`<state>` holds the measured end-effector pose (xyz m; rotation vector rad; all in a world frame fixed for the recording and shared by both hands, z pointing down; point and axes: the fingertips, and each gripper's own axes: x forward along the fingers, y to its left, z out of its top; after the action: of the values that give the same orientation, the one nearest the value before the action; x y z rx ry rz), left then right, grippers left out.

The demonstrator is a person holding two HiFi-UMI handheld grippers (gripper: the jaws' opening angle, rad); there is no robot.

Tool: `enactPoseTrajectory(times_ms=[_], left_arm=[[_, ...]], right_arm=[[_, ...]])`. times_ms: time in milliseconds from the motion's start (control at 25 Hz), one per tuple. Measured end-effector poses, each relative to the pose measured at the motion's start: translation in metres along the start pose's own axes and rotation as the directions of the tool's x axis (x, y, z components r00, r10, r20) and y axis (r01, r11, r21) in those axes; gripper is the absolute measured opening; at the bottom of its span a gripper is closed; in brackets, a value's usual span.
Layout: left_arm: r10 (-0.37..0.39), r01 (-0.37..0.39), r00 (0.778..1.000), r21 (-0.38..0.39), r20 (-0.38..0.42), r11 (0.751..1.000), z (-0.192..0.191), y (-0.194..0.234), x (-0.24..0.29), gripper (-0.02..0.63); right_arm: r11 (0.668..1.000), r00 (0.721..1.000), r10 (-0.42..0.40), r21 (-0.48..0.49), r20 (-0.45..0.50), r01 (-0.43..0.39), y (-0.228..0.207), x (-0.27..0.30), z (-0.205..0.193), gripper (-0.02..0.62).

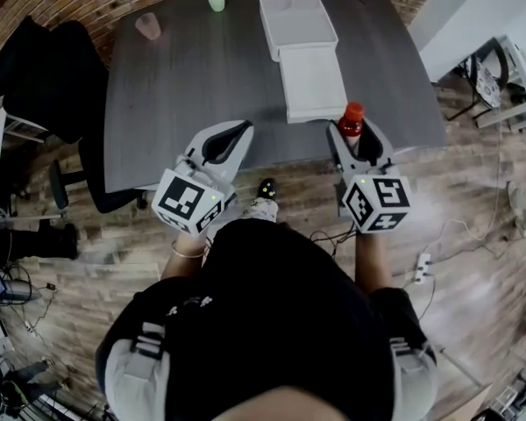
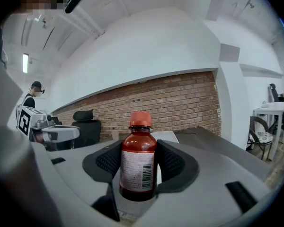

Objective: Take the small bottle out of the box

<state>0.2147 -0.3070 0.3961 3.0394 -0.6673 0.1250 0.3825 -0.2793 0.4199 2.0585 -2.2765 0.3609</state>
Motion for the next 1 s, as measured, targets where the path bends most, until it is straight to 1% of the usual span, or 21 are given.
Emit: enactPoseTrajectory(times_ms=[1000], left_arm=[[-0.001,0.001,1.0,-0.011,0.004,1.0,-0.002,-0.007,-0.018,0.002]], right_arm=[[1.0,1.0,-0.017,-0.002,0.014,0.017,0.012,-0.017,0.002,0.219]])
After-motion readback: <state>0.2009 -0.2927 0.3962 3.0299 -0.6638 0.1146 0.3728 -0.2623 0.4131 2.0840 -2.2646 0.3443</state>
